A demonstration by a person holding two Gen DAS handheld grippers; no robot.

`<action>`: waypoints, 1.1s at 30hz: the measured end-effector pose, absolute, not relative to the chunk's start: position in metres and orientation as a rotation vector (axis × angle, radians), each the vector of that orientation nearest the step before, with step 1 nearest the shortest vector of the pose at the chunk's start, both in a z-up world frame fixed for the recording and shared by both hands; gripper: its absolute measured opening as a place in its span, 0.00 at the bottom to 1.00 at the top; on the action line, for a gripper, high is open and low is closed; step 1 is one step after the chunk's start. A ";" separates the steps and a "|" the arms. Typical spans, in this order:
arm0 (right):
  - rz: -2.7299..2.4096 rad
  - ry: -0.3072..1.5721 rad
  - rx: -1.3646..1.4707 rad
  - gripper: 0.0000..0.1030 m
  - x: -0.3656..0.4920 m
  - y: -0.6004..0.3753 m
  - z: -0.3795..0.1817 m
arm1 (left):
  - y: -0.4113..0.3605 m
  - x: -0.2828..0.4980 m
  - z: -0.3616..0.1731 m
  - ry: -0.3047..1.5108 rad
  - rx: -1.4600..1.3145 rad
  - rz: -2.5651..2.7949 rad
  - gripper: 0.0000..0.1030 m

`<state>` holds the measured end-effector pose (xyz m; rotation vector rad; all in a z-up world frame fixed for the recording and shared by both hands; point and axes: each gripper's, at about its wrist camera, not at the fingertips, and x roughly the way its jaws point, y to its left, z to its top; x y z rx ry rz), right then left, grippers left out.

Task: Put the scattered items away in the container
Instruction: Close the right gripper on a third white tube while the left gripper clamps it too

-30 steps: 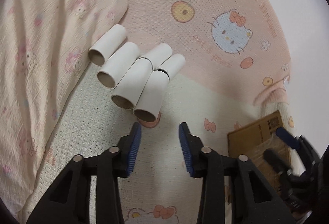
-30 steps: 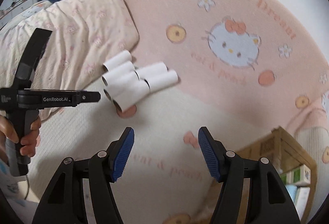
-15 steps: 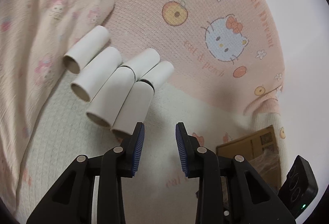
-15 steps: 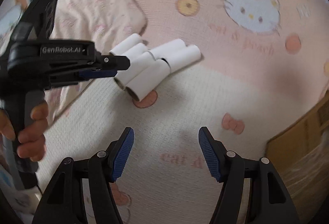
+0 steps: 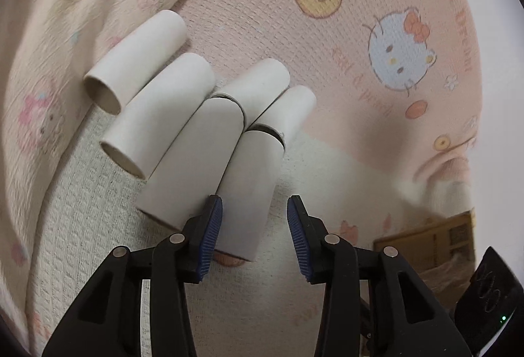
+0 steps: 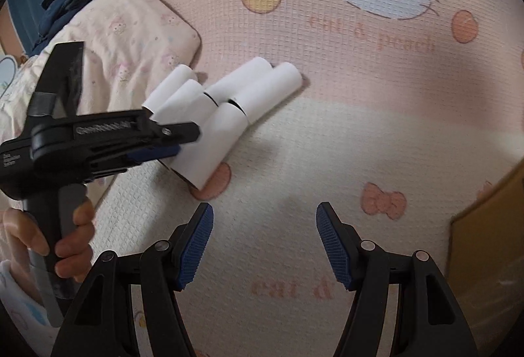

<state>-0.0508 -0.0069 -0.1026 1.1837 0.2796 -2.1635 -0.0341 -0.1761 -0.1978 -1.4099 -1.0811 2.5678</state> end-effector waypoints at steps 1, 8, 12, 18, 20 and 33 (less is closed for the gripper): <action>-2.158 0.260 1.177 0.62 -0.052 -0.009 -0.105 | -0.175 -0.036 -0.197 -1.069 -1.417 2.564 0.43; -2.135 0.135 1.216 0.62 -0.063 -0.018 -0.127 | -0.164 -0.048 -0.205 -1.015 -1.544 2.485 0.43; -2.119 0.029 1.251 0.62 -0.072 -0.013 -0.139 | -0.157 -0.047 -0.206 -1.047 -1.523 2.428 0.43; -2.090 -0.042 1.290 0.62 -0.080 -0.006 -0.147 | -0.135 -0.052 -0.219 -1.073 -1.542 2.301 0.43; -2.083 -0.045 1.299 0.62 -0.080 -0.005 -0.151 | -0.128 -0.052 -0.220 -1.060 -1.538 2.296 0.43; -2.098 -0.087 1.317 0.62 -0.087 0.011 -0.161 | -0.101 -0.059 -0.231 -1.067 -1.556 2.228 0.43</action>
